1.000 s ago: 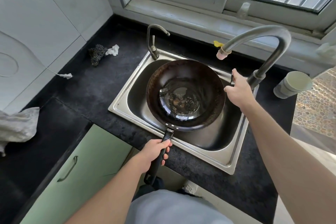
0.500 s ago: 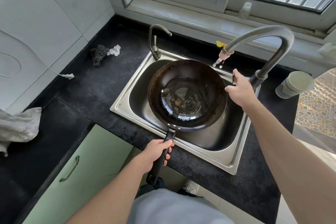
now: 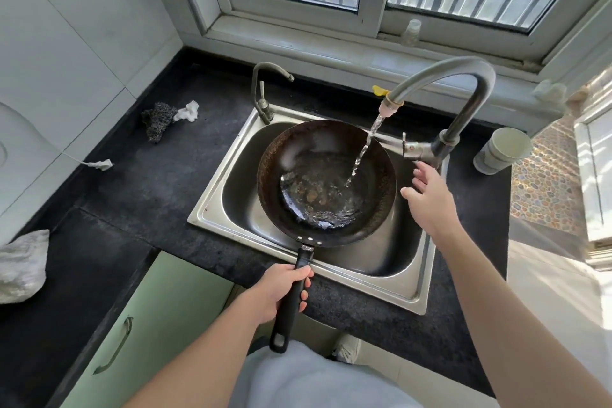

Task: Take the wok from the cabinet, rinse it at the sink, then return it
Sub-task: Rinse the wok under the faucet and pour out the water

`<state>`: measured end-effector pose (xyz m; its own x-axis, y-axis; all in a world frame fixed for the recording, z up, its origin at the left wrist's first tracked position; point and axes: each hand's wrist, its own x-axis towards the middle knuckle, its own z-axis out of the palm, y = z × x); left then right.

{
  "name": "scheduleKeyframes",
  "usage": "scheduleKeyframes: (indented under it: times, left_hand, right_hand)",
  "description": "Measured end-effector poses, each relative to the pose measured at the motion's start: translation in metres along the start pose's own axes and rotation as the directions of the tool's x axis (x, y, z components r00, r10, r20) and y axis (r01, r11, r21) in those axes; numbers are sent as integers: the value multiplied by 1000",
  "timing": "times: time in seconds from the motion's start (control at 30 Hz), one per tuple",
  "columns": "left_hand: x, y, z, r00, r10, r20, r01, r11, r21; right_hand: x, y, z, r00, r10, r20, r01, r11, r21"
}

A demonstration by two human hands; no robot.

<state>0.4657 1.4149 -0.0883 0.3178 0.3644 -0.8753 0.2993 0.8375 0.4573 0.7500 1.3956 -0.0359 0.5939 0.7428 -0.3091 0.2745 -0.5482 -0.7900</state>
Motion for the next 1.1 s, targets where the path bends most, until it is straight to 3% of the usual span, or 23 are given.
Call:
scheduleKeyframes:
  times: [0.23,0.4,0.6,0.7,0.77,0.83,1.0,1.1]
  left_hand:
    - [5,13,-13,990,-44,132,35,997,64]
    - [16,18,-23,976,-54,209,21,988,156]
    - [29,16,-32,964,-68,257,33,990,136]
    - [32,16,-33,962,-82,259,45,988,147]
    - [32,15,-33,963,-97,250,49,981,190]
    - [33,17,-34,961,-101,259,43,975,219]
    - [34,19,-38,943,-116,312,57,980,191]
    - [34,17,-39,935,-110,338,58,985,162]
  right_hand:
    - [-97,8,67,997,78,-24,-78,996,-33]
    - [-153,10,125,975,223,18,-223,974,26]
    - [-176,20,171,869,444,220,-435,896,-90]
    - [-176,12,189,811,471,347,-552,813,187]
    - [-173,3,199,774,500,389,-632,647,426]
    - [-169,-5,205,750,549,369,-657,553,512]
    - [-174,0,227,833,551,56,-523,750,405]
    - [-178,4,230,867,498,-2,-462,806,371]
